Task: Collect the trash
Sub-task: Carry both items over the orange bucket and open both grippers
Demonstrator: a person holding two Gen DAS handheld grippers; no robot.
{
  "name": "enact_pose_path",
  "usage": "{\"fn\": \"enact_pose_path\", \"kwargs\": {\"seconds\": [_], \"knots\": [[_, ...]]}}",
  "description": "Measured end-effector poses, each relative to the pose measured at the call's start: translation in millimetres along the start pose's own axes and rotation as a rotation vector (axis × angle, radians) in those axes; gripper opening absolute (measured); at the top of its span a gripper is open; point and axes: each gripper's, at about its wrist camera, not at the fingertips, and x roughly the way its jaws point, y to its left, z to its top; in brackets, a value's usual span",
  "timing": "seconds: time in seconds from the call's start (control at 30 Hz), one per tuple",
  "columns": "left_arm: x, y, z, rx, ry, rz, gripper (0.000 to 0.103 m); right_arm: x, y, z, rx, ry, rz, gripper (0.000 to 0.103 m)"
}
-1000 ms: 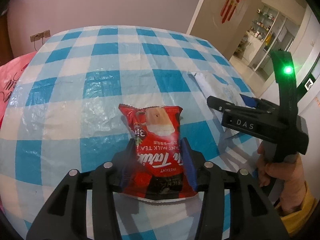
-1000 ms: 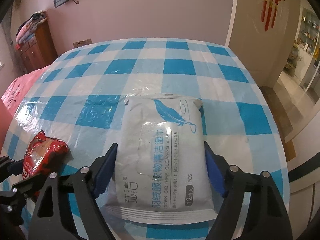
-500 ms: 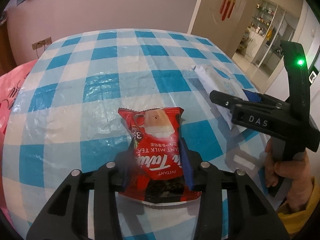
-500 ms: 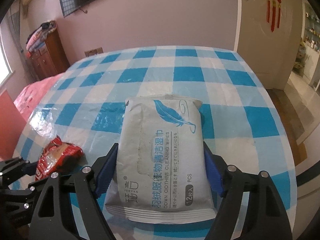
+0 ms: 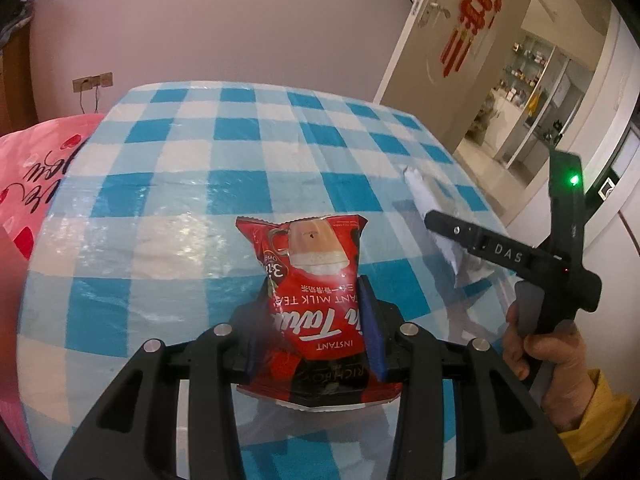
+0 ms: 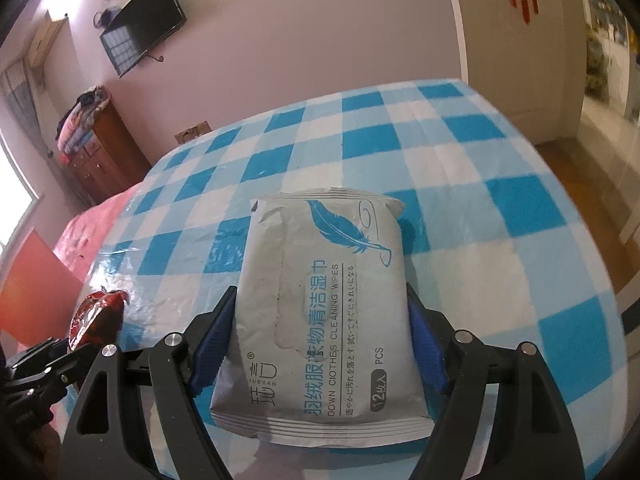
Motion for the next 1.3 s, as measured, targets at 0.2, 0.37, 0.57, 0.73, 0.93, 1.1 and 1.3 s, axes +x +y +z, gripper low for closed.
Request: {"fn": "enact_pose_path", "kwargs": {"seconds": [0.2,0.37,0.57,0.73,0.93,1.1,1.3], "knots": [[-22,14,1,-0.014,-0.038,0.007,0.042,-12,18,6,0.011,0.002,0.05,0.077],[-44,28,5,-0.033,-0.082,0.018,0.042,-18,45,12,-0.02,0.009,0.09,0.077],[-76,46,13,-0.062,-0.155,0.036,0.042,-23,85,20,-0.059,0.035,0.156,0.077],[-104,63,20,-0.08,-0.223,0.067,0.042,-24,118,28,-0.084,0.067,0.222,0.077],[-142,88,27,-0.119,-0.303,0.117,0.042,-26,165,40,-0.139,0.087,0.294,0.077],[-174,112,29,-0.154,-0.366,0.174,0.042,-30,215,52,-0.199,0.094,0.383,0.078],[-210,149,21,-0.22,-0.423,0.27,0.042,-31,281,59,-0.292,0.1,0.47,0.078]]}}
